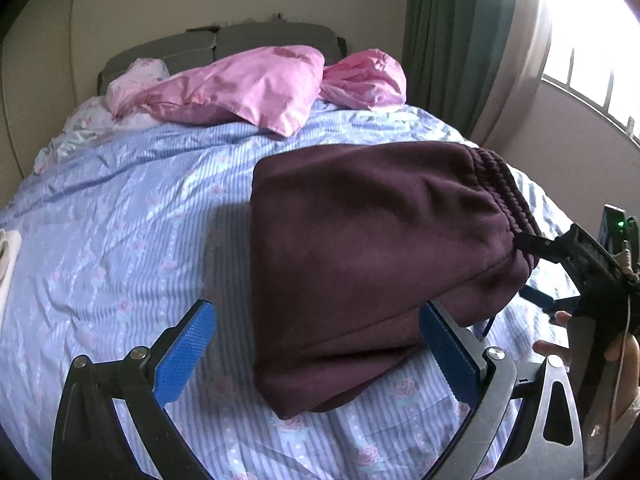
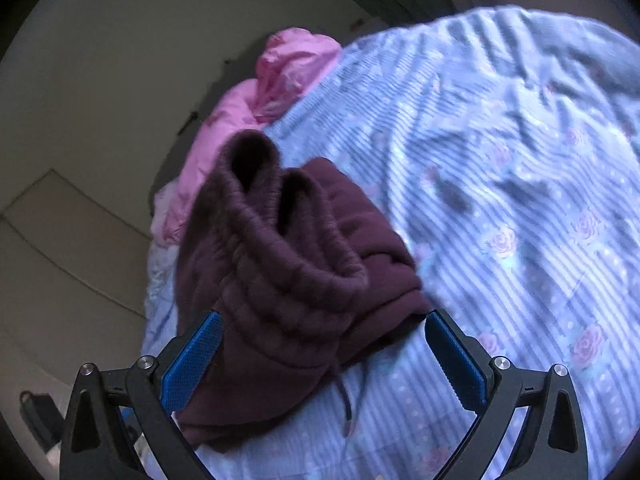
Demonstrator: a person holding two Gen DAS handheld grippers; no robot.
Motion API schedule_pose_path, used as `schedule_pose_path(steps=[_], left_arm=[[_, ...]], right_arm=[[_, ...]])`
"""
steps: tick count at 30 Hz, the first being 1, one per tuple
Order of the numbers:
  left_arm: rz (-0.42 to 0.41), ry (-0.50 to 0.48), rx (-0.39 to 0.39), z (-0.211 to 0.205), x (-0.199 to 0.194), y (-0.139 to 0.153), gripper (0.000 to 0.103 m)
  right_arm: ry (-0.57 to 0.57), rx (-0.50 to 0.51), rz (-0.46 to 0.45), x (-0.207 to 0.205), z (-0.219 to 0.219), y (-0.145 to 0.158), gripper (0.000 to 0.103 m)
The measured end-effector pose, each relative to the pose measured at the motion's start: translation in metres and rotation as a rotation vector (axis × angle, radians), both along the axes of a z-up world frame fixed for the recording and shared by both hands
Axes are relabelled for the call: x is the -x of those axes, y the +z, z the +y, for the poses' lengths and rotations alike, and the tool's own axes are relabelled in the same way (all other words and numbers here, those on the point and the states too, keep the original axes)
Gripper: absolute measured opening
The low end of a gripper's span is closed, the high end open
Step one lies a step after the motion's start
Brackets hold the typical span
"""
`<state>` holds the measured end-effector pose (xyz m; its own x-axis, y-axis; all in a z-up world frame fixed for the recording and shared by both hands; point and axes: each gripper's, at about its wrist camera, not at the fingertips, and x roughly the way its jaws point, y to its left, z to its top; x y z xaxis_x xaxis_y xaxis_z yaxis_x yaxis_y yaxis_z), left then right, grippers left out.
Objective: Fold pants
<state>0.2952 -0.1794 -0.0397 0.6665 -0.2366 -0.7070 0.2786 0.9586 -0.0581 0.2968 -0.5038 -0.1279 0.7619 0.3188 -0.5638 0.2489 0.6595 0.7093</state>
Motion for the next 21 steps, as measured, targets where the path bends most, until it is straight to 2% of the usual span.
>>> schedule_pose_path(steps=[3,9,21], left_arm=[[-0.007,-0.016,-0.027,-0.006,0.002,-0.003,0.103],[0.0,-0.046,-0.054,-0.018,0.008,-0.012,0.103],[0.015,-0.035,-0.073,-0.018,0.006,-0.019,0.103]], right_arm=[[0.002,-0.114,0.016,-0.006,-0.01,-0.02,0.103],[-0.014,-0.22,-0.004,-0.016,-0.015,-0.043,0.103],[-0.032,-0.263,0.009,-0.048,-0.017,-0.044,0.103]])
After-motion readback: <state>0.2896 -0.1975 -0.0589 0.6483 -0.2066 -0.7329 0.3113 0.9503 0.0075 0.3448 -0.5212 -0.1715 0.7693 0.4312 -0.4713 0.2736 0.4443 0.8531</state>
